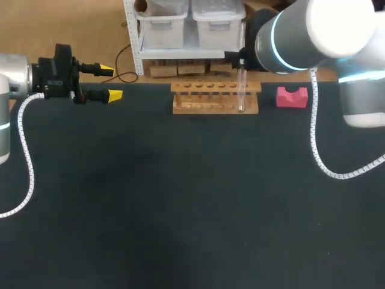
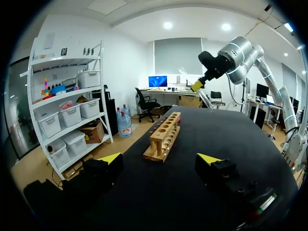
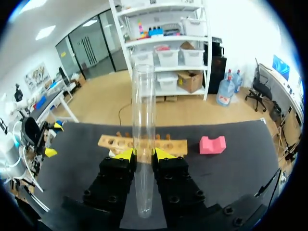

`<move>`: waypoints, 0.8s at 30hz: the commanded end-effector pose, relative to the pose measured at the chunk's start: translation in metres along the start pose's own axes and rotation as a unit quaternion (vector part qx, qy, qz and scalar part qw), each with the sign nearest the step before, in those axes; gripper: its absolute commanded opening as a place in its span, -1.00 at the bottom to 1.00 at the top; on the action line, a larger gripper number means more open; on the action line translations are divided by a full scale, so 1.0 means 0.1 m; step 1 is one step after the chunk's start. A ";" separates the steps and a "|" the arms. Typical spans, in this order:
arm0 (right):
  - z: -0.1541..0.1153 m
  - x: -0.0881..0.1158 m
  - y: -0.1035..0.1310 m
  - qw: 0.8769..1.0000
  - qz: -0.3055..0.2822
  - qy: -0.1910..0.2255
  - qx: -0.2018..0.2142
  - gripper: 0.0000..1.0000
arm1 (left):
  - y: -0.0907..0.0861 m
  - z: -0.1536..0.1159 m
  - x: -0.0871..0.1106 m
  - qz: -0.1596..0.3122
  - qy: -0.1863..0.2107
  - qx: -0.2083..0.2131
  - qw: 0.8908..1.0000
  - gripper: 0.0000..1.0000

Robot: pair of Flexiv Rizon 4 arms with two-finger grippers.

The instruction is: Grasp the test tube, adjust it, and insert it.

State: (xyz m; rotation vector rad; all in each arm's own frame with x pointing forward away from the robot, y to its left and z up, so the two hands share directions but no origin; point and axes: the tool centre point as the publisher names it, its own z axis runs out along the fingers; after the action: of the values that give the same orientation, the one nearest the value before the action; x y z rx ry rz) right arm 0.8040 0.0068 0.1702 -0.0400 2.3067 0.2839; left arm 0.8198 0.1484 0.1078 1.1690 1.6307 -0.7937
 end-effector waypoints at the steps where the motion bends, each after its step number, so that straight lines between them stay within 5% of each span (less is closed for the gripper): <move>1: 0.00 -0.06 0.09 0.981 0.010 -0.194 0.019 -1.00 | -0.01 0.00 0.01 0.001 -0.001 -0.002 1.000 1.00; 24: 0.14 -0.36 0.10 0.947 -0.020 -0.318 0.031 -1.00 | -0.01 0.00 0.01 0.001 -0.001 -0.002 1.000 1.00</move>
State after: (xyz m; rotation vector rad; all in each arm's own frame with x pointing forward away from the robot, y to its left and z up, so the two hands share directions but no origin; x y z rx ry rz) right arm 0.8343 0.0182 0.1938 0.0236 1.8628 0.1701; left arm 0.8198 0.1484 0.1078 1.1691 1.6308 -0.7936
